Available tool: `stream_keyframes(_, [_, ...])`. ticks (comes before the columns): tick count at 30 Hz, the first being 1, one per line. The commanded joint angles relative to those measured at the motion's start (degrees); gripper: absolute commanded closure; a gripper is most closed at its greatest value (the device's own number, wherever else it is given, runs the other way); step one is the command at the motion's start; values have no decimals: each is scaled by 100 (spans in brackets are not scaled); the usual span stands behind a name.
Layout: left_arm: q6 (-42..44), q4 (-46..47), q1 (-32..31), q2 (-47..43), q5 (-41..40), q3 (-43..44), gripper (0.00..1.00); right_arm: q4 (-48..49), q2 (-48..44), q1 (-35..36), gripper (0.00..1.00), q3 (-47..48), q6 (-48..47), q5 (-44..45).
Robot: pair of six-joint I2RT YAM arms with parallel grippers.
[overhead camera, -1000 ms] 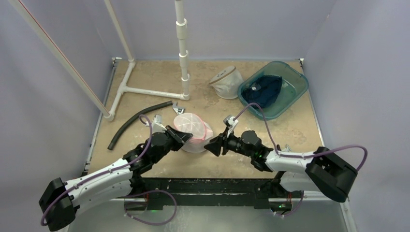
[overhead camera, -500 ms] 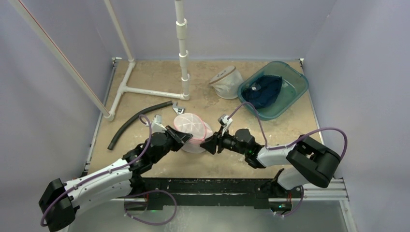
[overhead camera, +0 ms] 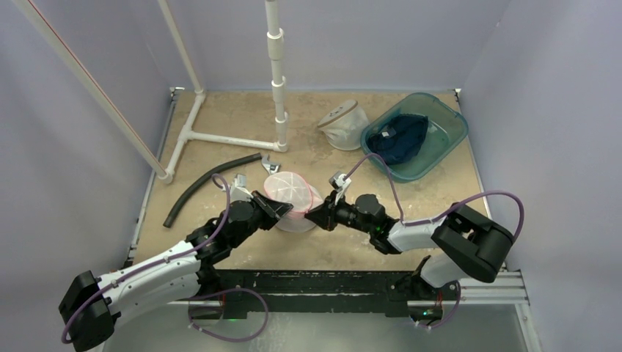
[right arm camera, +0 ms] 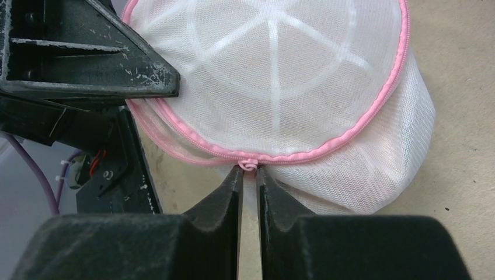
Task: Unzip the laundry bag and remove the bra
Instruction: Unzip the laundry bag at the center of the board.
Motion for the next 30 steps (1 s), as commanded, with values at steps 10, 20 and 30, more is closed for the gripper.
stream_keyframes(10, [170, 84, 39, -61, 89, 108, 100, -260, -765, 20, 100, -26, -207, 461])
stream_keyframes(20, [161, -123, 40, -122, 66, 101, 42, -1069, -1455, 19, 100, -282, -293, 904])
stream_keyframes(30, [-259, -298, -169, 212, 317, 448, 25, -1403, -1900, 174, 100, -412, -112, 1162])
